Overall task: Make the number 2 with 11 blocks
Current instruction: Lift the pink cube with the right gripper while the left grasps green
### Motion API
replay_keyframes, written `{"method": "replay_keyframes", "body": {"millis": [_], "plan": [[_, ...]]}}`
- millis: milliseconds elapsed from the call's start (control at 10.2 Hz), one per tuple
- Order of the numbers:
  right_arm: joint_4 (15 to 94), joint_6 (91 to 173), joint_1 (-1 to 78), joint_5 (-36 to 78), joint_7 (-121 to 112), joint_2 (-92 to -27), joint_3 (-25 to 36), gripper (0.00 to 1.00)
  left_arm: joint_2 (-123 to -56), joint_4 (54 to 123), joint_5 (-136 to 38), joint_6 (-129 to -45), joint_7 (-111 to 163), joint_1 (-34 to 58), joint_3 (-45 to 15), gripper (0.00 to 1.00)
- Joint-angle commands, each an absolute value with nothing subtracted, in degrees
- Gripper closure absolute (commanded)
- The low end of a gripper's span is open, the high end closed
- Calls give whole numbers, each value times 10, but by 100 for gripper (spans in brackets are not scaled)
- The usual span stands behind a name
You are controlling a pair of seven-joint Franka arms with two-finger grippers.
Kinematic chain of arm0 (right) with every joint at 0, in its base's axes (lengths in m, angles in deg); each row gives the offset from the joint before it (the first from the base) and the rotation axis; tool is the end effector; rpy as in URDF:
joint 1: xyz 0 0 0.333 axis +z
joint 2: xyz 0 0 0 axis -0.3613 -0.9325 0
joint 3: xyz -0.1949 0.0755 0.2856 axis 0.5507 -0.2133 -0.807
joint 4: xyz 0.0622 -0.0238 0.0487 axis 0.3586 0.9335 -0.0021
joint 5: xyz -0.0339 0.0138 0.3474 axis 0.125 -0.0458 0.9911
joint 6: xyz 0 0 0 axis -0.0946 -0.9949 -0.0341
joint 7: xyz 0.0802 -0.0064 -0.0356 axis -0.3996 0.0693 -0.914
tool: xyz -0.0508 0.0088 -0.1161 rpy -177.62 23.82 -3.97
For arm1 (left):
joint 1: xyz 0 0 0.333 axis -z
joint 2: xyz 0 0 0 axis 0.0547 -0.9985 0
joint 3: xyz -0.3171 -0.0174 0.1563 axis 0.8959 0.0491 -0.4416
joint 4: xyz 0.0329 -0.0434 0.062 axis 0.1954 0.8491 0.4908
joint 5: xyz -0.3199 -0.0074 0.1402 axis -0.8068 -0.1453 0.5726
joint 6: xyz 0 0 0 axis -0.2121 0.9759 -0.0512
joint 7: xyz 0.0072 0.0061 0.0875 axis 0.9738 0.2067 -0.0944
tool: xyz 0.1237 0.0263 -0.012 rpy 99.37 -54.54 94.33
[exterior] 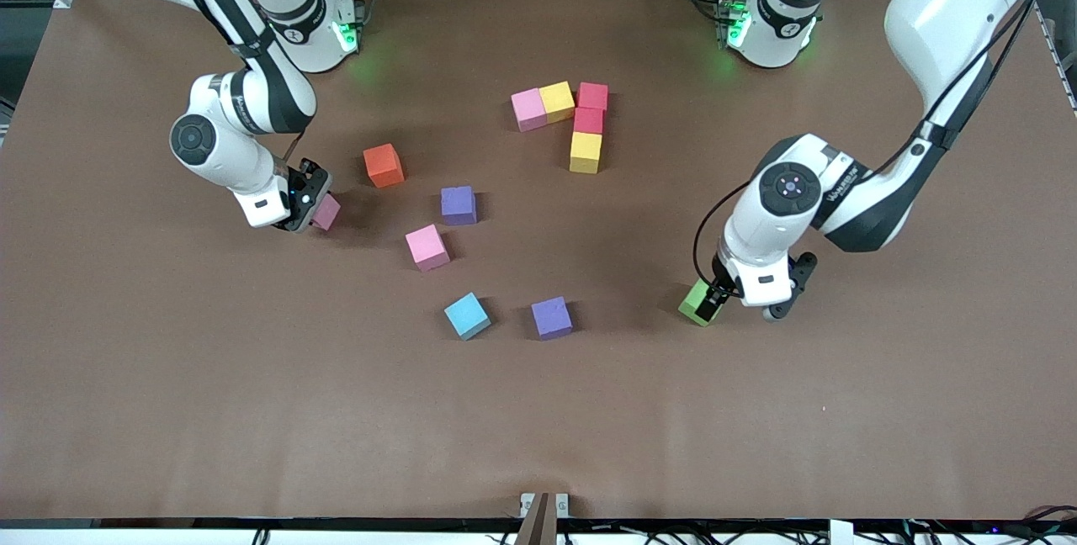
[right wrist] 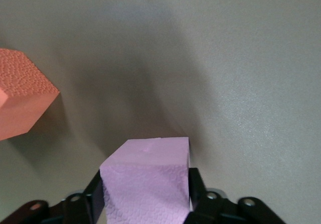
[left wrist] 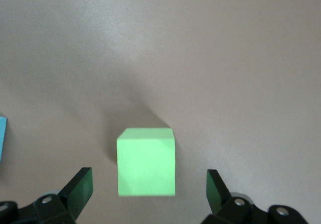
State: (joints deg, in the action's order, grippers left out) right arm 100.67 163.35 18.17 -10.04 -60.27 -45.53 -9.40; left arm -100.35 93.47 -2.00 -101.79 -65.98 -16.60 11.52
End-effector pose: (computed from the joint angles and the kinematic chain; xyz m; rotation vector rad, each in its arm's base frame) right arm 0.4316 0.0503 0.2647 -2.5803 -1.5637 0.1092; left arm 0.6092 -0.1900 0.3119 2.7579 1.4245 0.1678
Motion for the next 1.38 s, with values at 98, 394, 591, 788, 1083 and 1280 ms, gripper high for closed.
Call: {"method": "replay_keyframes", "body": {"millis": [98,394,591,788,1083,1280], "plan": [[1009,1568,184,-85,-610,-392,-97,66,-1035,904,-54,-1006,-680,-153,97,0],[995,1537,182,-80,-601,-360,-97,69,-1066,868,-74,-1006,-702,-109,60,0],[991,1515,205,-78,-518,-343,-103,69,-1067,870,-74,-1006,-702,-96,45,0],[974,1508,244,-78,-451,-336,-103,69,-1074,869,-74,-1006,-702,-96,44,0],[926,1479,314,-77,-409,-332,-105,67,-1086,870,-73,-1005,-702,-95,44,0],[898,1476,355,-73,-406,-336,-105,67,-1090,874,-72,-1005,-696,-96,44,56]]}}
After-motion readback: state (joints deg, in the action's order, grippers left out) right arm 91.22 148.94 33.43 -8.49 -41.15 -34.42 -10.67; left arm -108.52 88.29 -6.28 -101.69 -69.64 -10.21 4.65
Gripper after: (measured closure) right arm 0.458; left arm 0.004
